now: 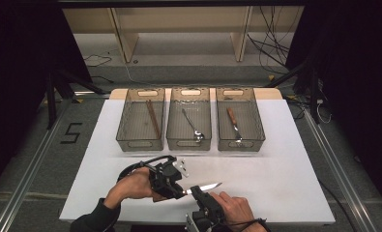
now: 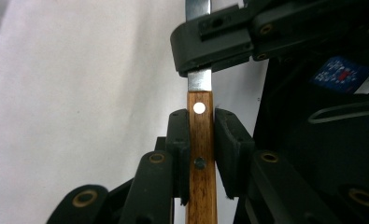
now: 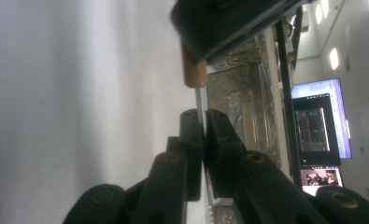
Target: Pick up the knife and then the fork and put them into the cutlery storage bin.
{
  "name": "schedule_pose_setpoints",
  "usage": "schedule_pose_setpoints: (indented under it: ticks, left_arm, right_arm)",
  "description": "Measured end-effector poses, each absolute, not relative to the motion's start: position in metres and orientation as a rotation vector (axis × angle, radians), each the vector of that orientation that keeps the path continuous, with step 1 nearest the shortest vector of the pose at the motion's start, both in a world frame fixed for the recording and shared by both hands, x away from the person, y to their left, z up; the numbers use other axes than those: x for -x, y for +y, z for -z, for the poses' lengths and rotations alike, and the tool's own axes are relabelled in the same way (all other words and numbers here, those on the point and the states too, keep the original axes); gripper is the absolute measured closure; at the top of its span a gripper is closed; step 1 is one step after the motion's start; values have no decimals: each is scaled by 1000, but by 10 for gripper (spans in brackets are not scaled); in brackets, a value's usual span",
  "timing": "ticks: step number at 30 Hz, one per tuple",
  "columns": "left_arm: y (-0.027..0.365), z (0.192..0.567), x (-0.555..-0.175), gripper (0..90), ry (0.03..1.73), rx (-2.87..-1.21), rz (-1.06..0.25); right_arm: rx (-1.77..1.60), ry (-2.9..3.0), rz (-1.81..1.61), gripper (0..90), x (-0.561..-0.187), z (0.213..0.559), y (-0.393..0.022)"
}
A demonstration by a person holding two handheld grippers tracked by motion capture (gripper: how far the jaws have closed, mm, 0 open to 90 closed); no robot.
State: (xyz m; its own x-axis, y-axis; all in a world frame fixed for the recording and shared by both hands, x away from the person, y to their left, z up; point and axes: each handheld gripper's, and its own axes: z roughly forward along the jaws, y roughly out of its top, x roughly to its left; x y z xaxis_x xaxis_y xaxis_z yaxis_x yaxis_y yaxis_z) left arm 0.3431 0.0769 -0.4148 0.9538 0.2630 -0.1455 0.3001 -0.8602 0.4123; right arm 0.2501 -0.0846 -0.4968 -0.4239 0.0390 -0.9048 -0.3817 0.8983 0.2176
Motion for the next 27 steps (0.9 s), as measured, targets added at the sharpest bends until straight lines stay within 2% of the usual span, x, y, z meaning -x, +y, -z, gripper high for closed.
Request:
schedule_pose_setpoints:
  ticks: [5, 11, 17, 27]
  left_arm:
    - [80, 413, -345, 734, 415, -2642, 98]
    - [89, 404, -349, 538, 458, -2569, 26]
    - [107, 390, -354, 412, 505, -2458, -48]
    - [145, 378, -368, 297, 659, -2236, -173]
  right_arm:
    - [254, 1973, -472, 893, -250, 496, -85]
    - [192, 1992, -486, 894, -254, 488, -92]
    - [163, 2016, -484, 894, -258, 486, -98]
    - [54, 2059, -480, 894, -272, 476, -116]
